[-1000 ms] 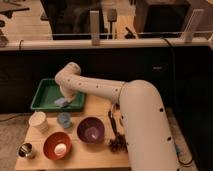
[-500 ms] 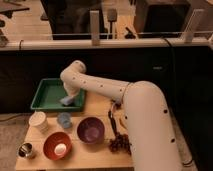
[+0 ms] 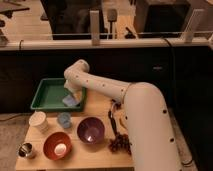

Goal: Place sponge in tray

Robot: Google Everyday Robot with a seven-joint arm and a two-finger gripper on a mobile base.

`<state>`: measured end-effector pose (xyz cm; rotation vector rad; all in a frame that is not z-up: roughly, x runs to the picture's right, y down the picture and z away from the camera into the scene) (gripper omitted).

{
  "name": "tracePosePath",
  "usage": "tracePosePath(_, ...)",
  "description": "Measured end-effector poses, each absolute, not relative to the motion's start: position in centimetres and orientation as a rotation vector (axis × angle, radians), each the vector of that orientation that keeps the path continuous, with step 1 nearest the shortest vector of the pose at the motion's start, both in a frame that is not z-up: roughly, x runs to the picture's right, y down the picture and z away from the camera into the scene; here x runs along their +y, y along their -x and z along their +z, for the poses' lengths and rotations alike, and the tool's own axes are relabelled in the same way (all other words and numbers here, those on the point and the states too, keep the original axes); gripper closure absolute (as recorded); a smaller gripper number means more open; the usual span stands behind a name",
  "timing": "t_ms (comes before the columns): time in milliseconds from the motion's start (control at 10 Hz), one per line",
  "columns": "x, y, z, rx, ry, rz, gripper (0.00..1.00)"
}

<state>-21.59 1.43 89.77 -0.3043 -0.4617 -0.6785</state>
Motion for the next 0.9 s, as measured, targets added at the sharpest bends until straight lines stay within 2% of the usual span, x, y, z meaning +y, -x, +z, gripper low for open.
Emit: tracePosePath(900,1.69,21.99,90.03,-0.461,0.33,-0.705,0.2)
